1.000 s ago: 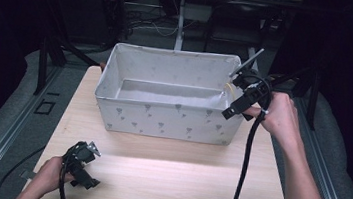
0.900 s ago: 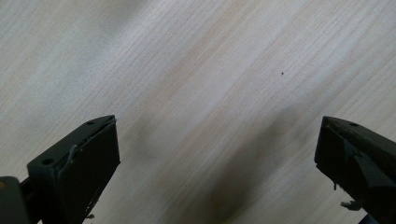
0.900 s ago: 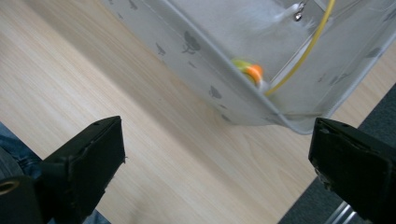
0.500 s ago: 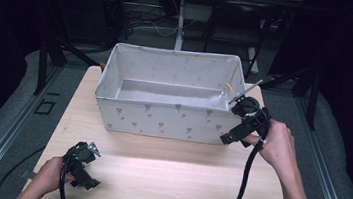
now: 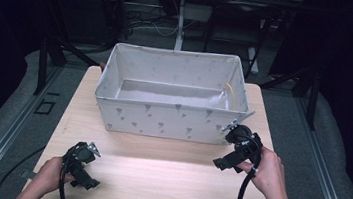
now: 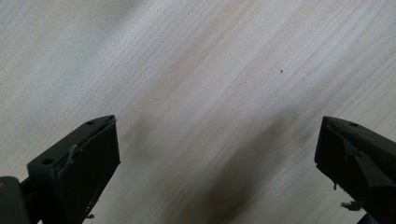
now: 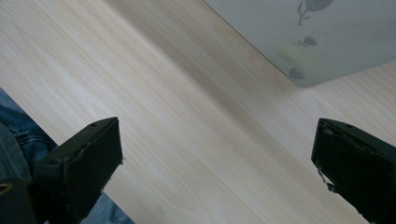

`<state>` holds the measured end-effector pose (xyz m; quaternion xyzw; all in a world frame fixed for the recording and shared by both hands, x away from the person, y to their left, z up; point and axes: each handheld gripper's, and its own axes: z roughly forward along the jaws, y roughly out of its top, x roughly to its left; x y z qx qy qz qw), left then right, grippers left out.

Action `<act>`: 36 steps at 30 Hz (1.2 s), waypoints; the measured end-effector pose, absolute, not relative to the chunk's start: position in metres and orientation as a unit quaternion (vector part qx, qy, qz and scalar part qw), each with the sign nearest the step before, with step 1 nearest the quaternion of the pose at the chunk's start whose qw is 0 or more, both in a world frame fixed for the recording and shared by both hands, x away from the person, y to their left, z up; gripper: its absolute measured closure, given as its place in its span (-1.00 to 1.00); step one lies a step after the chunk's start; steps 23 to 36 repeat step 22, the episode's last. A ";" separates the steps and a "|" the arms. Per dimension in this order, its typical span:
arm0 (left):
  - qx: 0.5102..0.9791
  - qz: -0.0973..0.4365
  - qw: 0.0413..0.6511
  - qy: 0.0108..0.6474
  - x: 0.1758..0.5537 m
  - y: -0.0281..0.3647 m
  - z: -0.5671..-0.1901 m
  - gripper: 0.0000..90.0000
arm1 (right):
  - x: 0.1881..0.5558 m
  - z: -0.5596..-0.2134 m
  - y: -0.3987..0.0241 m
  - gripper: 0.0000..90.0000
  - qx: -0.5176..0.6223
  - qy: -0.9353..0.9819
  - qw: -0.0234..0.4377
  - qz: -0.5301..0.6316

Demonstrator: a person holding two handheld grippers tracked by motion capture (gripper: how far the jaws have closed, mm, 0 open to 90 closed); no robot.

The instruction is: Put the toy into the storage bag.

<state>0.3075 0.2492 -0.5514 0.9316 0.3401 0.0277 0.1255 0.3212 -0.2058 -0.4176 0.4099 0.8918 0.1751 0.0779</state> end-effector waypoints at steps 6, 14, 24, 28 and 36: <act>0.931 0.027 0.125 0.341 0.307 0.248 -0.552 -1.00 | 0.309 -0.432 -0.211 -0.96 0.416 0.884 0.088 0.192; 0.932 0.023 0.126 0.340 0.309 0.248 -0.552 -1.00 | 0.296 -0.461 -0.224 -0.95 0.430 0.873 0.105 0.204; 0.933 0.023 0.127 0.335 0.308 0.247 -0.551 -1.00 | 0.294 -0.491 -0.227 -0.96 0.430 0.883 0.080 0.171; 0.933 0.023 0.127 0.335 0.308 0.247 -0.551 -1.00 | 0.294 -0.491 -0.227 -0.96 0.430 0.883 0.080 0.171; 0.933 0.023 0.127 0.335 0.308 0.247 -0.551 -1.00 | 0.294 -0.491 -0.227 -0.96 0.430 0.883 0.080 0.171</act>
